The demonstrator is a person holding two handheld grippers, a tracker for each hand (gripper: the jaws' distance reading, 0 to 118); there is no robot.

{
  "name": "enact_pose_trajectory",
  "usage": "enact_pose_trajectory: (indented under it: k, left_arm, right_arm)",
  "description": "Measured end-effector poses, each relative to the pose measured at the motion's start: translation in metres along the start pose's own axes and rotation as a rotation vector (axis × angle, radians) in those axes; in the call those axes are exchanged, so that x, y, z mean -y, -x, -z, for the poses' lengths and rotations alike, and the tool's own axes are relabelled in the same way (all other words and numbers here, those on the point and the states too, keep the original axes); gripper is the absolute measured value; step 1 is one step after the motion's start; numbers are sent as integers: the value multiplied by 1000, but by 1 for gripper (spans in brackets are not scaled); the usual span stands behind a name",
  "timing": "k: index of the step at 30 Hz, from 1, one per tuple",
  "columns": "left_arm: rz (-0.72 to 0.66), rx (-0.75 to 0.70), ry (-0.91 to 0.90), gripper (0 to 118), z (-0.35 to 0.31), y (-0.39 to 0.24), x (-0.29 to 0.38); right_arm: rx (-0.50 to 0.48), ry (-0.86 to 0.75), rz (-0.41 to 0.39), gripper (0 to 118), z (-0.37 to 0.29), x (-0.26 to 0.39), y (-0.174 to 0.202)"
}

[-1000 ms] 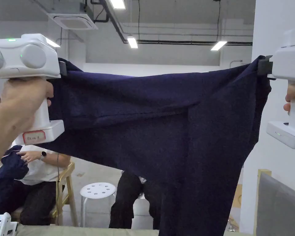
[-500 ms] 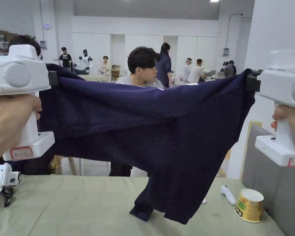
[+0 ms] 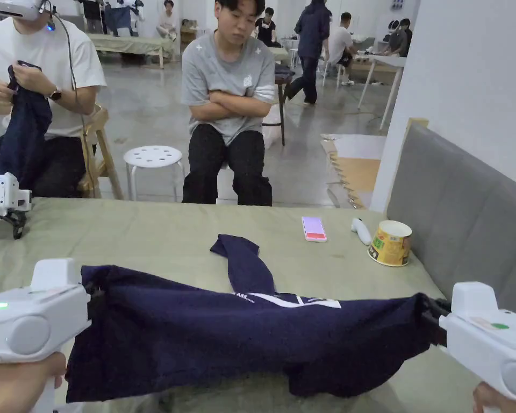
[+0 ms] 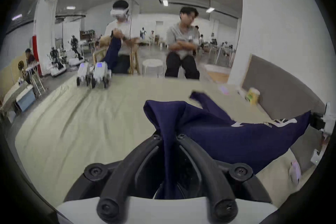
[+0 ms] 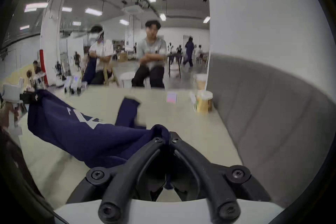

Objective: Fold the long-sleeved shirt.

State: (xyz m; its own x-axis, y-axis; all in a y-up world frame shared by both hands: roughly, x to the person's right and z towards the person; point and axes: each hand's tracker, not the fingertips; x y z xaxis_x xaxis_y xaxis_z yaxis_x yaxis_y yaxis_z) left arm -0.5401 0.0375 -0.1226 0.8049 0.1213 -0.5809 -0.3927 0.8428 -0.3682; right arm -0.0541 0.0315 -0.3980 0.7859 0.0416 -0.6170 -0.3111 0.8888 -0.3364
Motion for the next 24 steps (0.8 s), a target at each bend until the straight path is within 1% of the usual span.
enact_pose_trajectory:
  k: [1,2,3,4,5,6,7,8,9,11,12,13,14,16,17,18,19,20,21,22,23,24]
  left_arm:
    - [13,6,65,11,-5,3,28]
    - [20,4,105,11,-12,6,55]
    - [-12,4,120,11,-12,15,76]
    - [-7,15,190,11,-14,21,95]
    - [16,22,238,11,-21,25,115]
    - [18,25,247,11,-28,29,131]
    - [32,21,292,11,-32,32,144]
    - [50,6,328,11,-36,34,156]
    - [54,-15,335,11,-40,36,164]
    - [71,-21,409,11,-42,40,180]
    - [63,-11,438,11,-40,41,186]
    - [94,-1,493,11,-35,42,191]
    - [106,-29,491,11,-31,42,198]
    - [66,-18,499,12,-28,43,203]
    - [67,-24,492,15,-28,41,204]
    - [67,-30,484,29,-29,40,202]
    - [70,-31,476,29,-32,38,202]
    - [81,-41,458,36,-36,38,197]
    - [79,-56,436,57,-40,40,193]
    - [69,-59,415,102,-45,42,188]
    - [38,-39,362,110,-57,45,180]
    - [25,-28,309,104,-68,47,170]
  right_arm:
    - [2,19,13,1,-9,30,0]
    - [-23,69,7,1,-18,57,2]
    - [-29,107,-19,1,-26,79,4]
    - [-38,131,6,1,-34,102,4]
    - [-50,189,12,1,-40,123,5]
    - [-51,212,-9,1,-49,136,10]
    - [-69,254,-11,1,-55,149,13]
    - [-79,310,-48,1,-59,159,17]
    - [-77,350,-65,1,-61,166,20]
    - [-81,462,-33,1,-64,179,24]
    - [-98,467,-31,1,-64,184,24]
    - [-99,461,-32,1,-63,190,24]
    - [-97,491,-25,1,-60,197,24]
    - [-94,506,-14,1,-52,201,26]
    - [-90,511,-18,7,-50,201,28]
    - [-90,512,-19,27,-51,199,28]
    - [-78,512,-30,39,-53,195,29]
    - [-24,510,-60,52,-56,189,28]
    - [24,531,-95,78,-59,182,27]
    - [21,525,-112,115,-67,179,23]
    - [10,446,-116,118,-83,168,21]
    - [13,432,-107,116,-92,159,23]
